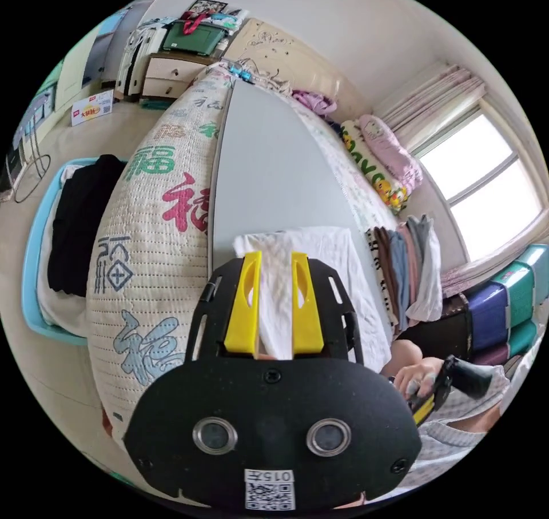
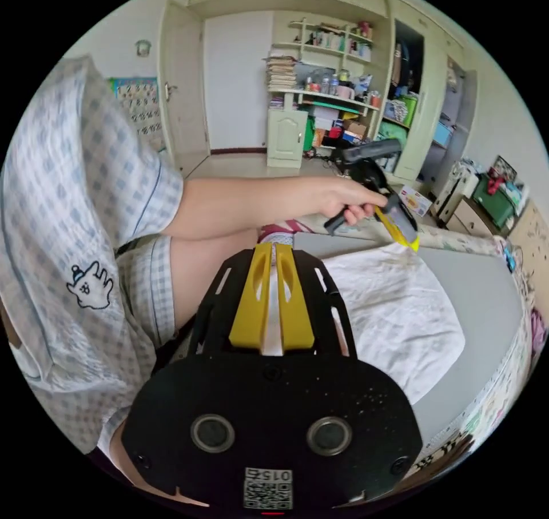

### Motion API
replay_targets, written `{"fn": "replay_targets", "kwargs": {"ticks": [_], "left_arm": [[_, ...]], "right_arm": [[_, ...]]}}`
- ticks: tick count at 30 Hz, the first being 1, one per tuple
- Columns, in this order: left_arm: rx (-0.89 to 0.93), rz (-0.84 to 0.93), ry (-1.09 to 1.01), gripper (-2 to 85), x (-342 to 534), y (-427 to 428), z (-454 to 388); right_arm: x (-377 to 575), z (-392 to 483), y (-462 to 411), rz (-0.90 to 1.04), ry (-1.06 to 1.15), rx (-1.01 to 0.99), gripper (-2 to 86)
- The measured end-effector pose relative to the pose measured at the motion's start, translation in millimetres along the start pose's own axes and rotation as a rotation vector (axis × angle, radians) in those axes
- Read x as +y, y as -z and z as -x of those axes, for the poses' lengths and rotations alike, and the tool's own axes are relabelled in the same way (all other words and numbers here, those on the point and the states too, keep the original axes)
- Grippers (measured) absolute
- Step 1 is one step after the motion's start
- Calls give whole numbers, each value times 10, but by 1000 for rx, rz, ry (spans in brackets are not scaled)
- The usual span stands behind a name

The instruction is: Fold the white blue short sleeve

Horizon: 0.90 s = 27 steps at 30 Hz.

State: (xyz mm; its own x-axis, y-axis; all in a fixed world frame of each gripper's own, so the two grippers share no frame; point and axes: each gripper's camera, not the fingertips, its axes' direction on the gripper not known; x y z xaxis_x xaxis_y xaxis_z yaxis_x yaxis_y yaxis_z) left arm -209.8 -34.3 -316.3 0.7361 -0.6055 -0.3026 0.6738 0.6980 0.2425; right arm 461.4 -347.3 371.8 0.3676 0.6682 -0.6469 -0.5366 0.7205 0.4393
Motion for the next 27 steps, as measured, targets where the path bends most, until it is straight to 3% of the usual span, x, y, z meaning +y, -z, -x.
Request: {"fn": "replay_targets", "kwargs": {"ticks": [5, 9, 19, 27], "left_arm": [[25, -49, 71, 113, 98, 218, 349], [56, 5, 89, 130, 93, -17, 549], [101, 46, 23, 136, -93, -155, 582], [212, 90, 1, 112, -116, -471, 609]], "right_arm": [[194, -1833, 1024, -277, -624, 71, 40], [473, -2660, 1267, -388, -956, 56, 96], [-588, -3160, 504, -124, -1066, 37, 136], [-1536, -2870, 238, -142, -1076, 61, 127]]}}
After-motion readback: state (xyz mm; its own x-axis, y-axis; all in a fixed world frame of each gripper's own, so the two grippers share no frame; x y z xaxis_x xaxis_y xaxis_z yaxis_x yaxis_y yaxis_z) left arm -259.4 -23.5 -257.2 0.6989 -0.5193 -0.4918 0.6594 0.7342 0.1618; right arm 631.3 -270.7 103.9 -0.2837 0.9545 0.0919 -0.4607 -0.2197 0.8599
